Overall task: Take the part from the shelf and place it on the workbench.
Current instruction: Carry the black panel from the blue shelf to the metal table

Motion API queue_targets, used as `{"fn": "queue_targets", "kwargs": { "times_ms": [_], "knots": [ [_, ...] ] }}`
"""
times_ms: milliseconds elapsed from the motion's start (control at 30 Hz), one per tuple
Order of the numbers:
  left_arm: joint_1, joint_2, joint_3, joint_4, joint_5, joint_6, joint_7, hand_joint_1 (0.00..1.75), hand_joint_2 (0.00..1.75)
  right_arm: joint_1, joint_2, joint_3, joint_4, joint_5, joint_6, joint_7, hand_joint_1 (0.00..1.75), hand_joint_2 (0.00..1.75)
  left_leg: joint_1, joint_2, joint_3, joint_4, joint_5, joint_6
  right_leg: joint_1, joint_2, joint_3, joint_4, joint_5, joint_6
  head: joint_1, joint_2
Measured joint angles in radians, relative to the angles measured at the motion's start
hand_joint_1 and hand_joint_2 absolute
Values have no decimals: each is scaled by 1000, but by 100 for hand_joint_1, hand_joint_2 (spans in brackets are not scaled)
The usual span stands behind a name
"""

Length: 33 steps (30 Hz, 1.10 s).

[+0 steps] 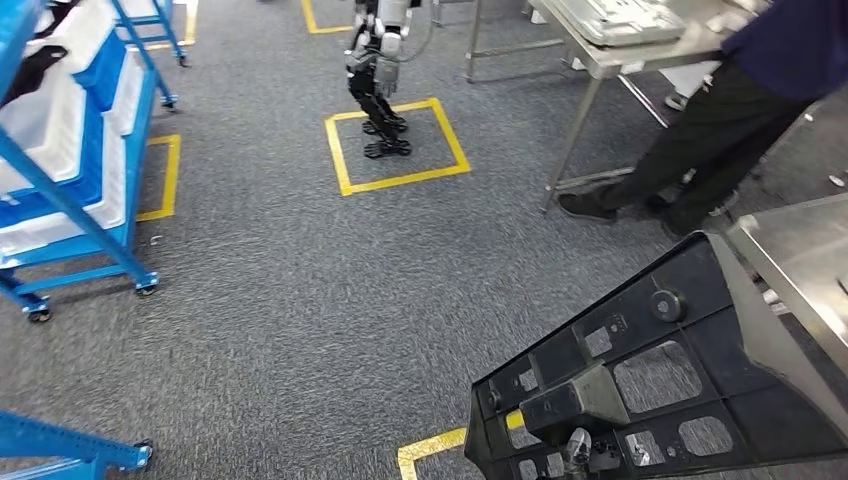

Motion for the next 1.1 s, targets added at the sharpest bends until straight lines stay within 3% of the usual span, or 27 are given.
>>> {"fn": "queue_targets", "kwargs": {
  "times_ms": [33, 67, 100, 167, 233, 333, 400, 467, 500, 533, 567, 633, 700, 767, 833, 900, 967, 1033, 1067, 1100],
  "knots": [
    [1, 0, 1, 0, 0, 0, 0, 0, 0, 0, 0, 0, 1, 0, 0, 0, 175, 175, -1, 15, 0, 0, -1, 0, -2, -3, -16, 33, -6, 2, 0, 0],
    [1, 0, 1, 0, 0, 0, 0, 0, 0, 1, 0, -1, 3, 0, 0, 0, 175, 175, -1, 29, 2, 0, -3, -1, -3, -5, -12, 29, 8, 3, 0, 0],
    [0, -1, 2, 0, 0, -1, -1, 0, 0, 1, 0, -1, 3, 1, 0, 0, 175, 175, -2, 41, 4, 0, -6, -2, -4, -11, 13, -15, 38, 2, 0, 0],
    [-1, -4, 2, 0, 2, -2, -3, 0, 0, -1, 0, -1, 4, 5, 1, 0, 175, 175, -4, 62, 12, 1, -12, -8, 3, -47, 90, -157, 98, -7, 0, 0],
    [-3, -7, 3, 0, 4, -4, -7, 0, 0, -3, 0, -1, 5, 10, 3, 0, 175, 175, -7, 80, 18, 2, -19, -18, 13, -73, 130, -237, 117, -21, 0, 0],
    [-10, -11, 4, 0, 7, -5, -11, 0, 0, -4, 0, -2, 8, 14, 6, 0, 175, 175, -7, 100, 28, 0, -26, -32, 15, -49, 130, -251, 118, -37, 0, 0],
    [-12, -12, 6, 0, 8, -7, -15, 0, 0, -6, 1, -2, 9, 16, 8, 0, 175, 175, -4, 61, 15, 43, -60, -39, 8, -29, 138, -263, 124, -50, -1, 0],
    [-10, -13, 8, 0, 8, -10, -17, 0, 0, -9, 2, -1, 11, 16, 10, 0, 175, 175, -1, 5, -40, 163, -122, -43, 4, -7, 141, -267, 126, -59, -2, 0],
    [-8, -14, 9, 0, 9, -11, -19, 0, 0, -10, 2, -1, 12, 17, 11, 0, 175, 175, 0, -7, -74, 230, -147, -45, 5, 6, 141, -266, 126, -60, -2, 0],
    [-5, -14, 9, 0, 10, -12, -20, 0, 0, -10, 2, -1, 14, 18, 11, 0, 175, 175, 0, -12, -99, 274, -154, -46, 5, 20, 141, -265, 125, -61, -2, 0],
    [-3, -15, 10, 0, 12, -12, -21, 0, 0, -10, 2, -1, 16, 21, 10, 0, 175, 175, 0, -13, -110, 283, -141, -47, 5, 35, 142, -262, 124, -60, -2, 0],
    [-2, -15, 11, 0, 15, -13, -24, 0, 0, -10, 2, -2, 19, 27, 9, 0, 175, 175, 3, -25, -79, 186, -65, -47, 3, 65, 143, -253, 119, -55, -2, 0],
    [-3, -15, 14, 0, 19, -15, -25, 0, 0, -11, 2, -2, 21, 31, 7, 0, 175, 175, 7, -68, -32, 67, -12, -44, 2, 90, 139, -241, 113, -45, -2, 0],
    [-4, -16, 18, 0, 22, -15, -26, 0, 0, -11, 2, -1, 22, 33, 5, 0, 175, 175, 6, -93, -17, 29, -9, -38, 1, 111, 131, -235, 112, -33, -2, 0],
    [-5, -19, 20, 0, 23, -16, -25, 0, 0, -9, 2, -2, 23, 38, 0, 0, 175, 175, 6, -74, -15, 22, -3, -26, -2, 128, 124, -237, 116, -20, -2, 0],
    [-7, -21, 20, 0, 23, -17, -26, 0, 0, -9, 2, -2, 22, 43, -3, 0, 175, 175, 8, -50, -11, 11, 4, -12, 0, 92, 109, -207, 95, -10, 0, 0],
    [-5, -22, 21, 0, 23, -18, -26, 0, 0, -10, 2, -2, 23, 48, -5, 0, 175, 175, 7, -22, -9, 4, 7, -4, 2, 26, 59, -105, 37, -2, 2, 0],
    [-2, -22, 24, 0, 24, -18, -26, 0, 0, -11, 1, -2, 24, 51, -6, 0, 175, 175, 4, 8, -10, 5, 4, -2, 0, 0, 4, 6, -6, 2, 2, 0],
    [-1, -22, 25, 0, 24, -18, -26, 0, 0, -10, 1, -2, 25, 51, -7, 0, 175, 175, 3, 23, -8, 5, 2, -3, -1, -4, -3, 20, -1, 3, 2, 0],
    [-1, -22, 27, 0, 25, -18, -26, 0, 0, -10, 1, -2, 26, 52, -7, 0, 175, 175, 3, 36, -6, 5, 0, -4, -1, -8, 9, -3, 20, 2, 2, 0]
  ]
}}
